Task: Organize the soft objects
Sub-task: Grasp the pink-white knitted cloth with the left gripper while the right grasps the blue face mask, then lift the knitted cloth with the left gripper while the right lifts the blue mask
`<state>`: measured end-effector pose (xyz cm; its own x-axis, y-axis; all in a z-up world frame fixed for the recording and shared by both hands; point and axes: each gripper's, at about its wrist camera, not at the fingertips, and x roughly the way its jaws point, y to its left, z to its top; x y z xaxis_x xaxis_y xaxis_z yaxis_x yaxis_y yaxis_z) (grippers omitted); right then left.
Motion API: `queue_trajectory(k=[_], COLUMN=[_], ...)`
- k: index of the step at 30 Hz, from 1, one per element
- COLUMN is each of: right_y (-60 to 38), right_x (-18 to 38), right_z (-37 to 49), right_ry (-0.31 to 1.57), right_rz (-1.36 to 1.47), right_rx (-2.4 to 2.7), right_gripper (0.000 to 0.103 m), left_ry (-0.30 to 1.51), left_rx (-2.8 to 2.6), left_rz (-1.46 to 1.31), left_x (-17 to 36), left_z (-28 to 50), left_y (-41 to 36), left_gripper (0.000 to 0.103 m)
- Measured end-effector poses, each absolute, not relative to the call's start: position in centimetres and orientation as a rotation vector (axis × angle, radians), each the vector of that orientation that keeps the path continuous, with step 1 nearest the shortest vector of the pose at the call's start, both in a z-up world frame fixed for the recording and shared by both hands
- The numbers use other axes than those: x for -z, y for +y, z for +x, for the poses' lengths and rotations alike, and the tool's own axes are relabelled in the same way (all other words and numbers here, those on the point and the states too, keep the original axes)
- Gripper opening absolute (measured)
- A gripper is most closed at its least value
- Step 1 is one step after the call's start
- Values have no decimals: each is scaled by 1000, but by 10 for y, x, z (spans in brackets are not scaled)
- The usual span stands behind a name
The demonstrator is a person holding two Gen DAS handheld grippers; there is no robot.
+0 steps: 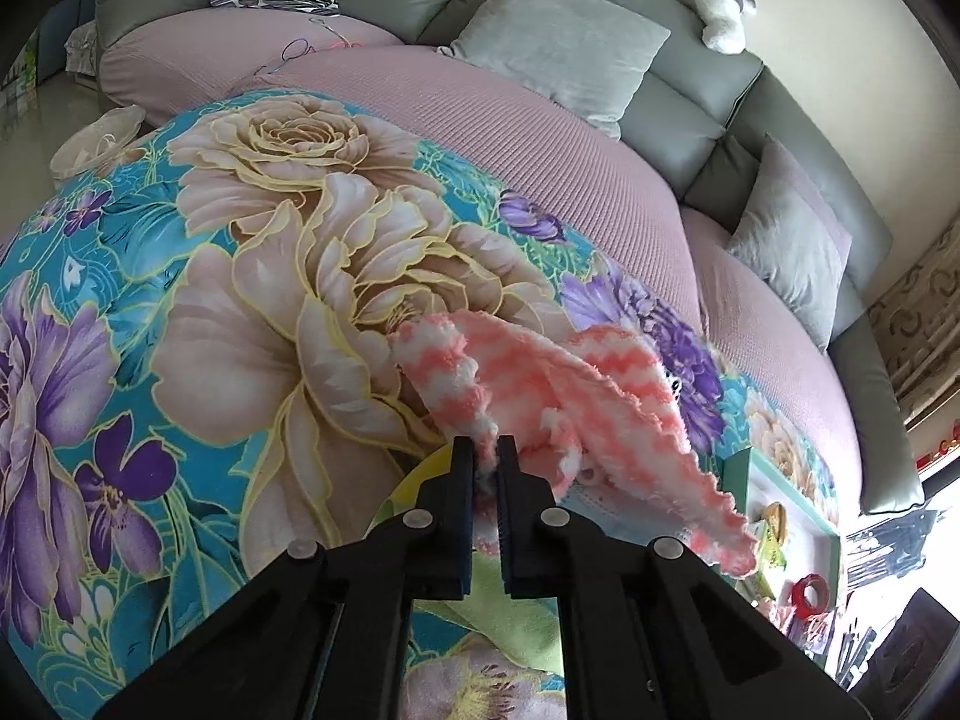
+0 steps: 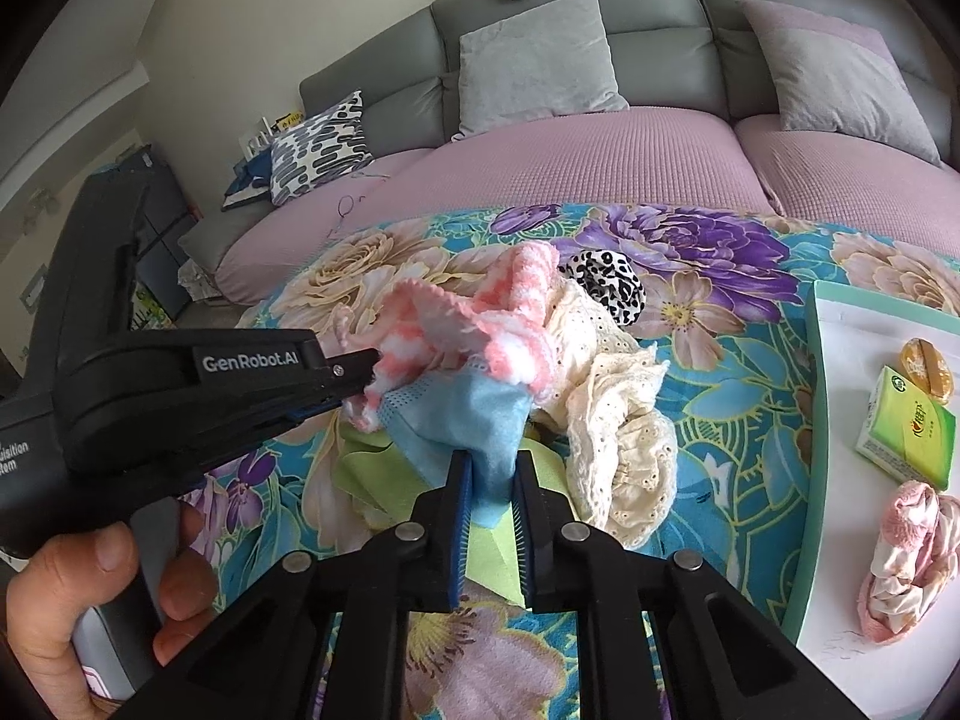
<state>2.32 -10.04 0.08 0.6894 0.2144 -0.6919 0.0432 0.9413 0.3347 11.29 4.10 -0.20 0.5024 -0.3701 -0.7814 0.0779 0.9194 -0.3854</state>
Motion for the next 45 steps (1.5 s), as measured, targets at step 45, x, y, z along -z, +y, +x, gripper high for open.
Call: queue_trajectory(k=[45], right_y=[-181], right_x=[-29], right_z=[-14], right_ry=[651], right_rz=[508], right_rx=[27], right_gripper=[10], left_ry=[710], left_rx=[189], left_rz=[-522], left_x=[-64], left_z=[90], left_y=[102], left_gripper=[5])
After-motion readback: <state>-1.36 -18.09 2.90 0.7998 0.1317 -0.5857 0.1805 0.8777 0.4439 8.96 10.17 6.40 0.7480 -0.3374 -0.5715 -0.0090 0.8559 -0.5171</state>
